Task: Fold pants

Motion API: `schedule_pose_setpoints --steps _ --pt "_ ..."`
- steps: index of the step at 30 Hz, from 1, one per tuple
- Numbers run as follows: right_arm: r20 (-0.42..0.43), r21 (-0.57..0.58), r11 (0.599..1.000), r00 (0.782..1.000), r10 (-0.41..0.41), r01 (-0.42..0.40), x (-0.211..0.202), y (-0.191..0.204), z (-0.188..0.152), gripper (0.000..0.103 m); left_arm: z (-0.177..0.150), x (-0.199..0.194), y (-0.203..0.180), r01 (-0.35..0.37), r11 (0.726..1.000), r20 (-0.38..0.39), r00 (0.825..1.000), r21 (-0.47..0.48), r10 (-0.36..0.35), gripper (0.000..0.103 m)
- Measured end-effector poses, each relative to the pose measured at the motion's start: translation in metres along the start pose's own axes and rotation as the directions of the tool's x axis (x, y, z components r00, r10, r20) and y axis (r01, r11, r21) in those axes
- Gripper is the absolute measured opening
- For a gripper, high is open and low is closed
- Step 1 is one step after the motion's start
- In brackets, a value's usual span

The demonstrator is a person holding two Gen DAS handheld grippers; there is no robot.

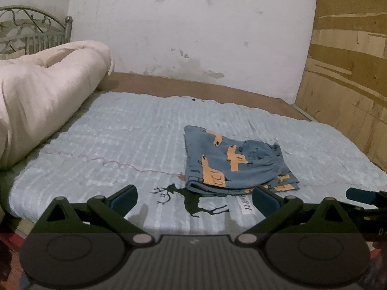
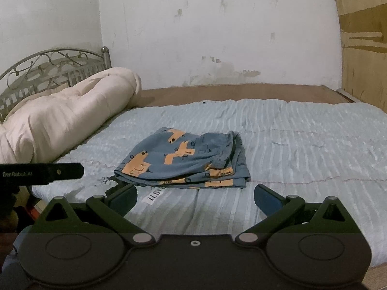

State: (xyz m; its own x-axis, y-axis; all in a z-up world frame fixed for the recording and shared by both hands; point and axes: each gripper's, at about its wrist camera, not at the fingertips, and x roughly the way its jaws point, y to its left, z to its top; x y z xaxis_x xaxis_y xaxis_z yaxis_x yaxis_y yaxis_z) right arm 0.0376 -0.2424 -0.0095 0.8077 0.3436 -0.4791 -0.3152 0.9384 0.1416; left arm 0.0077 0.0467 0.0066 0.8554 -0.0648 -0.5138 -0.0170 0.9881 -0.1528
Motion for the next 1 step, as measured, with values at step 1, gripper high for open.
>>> schedule_pose_setpoints --steps 1 --pt "-0.004 0.001 1.0 1.0 0.0 0.0 0.0011 -0.0004 -0.0002 0.102 0.0001 0.0008 0.0006 -0.001 1.0 0.0 1.0 -0.003 0.001 0.103"
